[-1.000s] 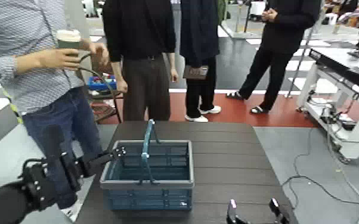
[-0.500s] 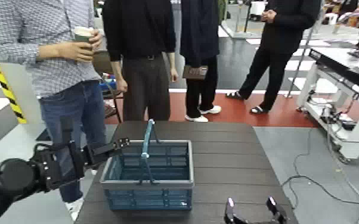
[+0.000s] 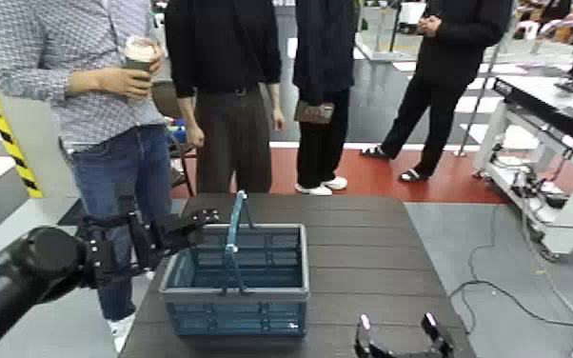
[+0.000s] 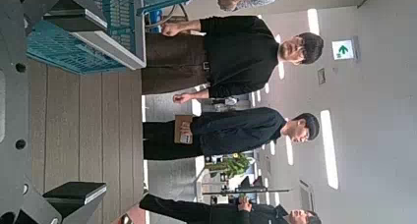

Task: Grasp the handle of the crate.

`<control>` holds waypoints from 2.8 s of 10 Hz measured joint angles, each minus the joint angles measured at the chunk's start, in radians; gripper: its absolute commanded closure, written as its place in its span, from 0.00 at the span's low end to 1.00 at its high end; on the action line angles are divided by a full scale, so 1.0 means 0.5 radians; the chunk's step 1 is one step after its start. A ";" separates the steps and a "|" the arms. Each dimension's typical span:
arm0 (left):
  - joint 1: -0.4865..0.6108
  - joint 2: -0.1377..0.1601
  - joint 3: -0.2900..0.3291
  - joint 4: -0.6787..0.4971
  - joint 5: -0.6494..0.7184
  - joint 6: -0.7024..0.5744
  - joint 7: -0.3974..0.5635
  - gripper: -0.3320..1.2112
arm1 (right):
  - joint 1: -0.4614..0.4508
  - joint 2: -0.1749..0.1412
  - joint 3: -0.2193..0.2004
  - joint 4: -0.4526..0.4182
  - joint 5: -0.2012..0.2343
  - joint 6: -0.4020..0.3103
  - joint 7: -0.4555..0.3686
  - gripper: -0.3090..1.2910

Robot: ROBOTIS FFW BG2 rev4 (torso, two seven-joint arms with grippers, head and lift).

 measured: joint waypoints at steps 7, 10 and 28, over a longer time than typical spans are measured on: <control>-0.288 -0.037 -0.373 0.269 0.314 0.090 -0.063 0.30 | -0.042 -0.006 0.036 0.035 -0.023 -0.017 0.012 0.29; -0.344 -0.055 -0.476 0.291 0.359 0.123 -0.071 0.30 | -0.050 -0.006 0.044 0.047 -0.032 -0.026 0.012 0.29; -0.359 -0.101 -0.605 0.371 0.452 0.092 -0.129 0.98 | -0.061 -0.026 0.051 0.072 -0.079 -0.052 0.025 0.29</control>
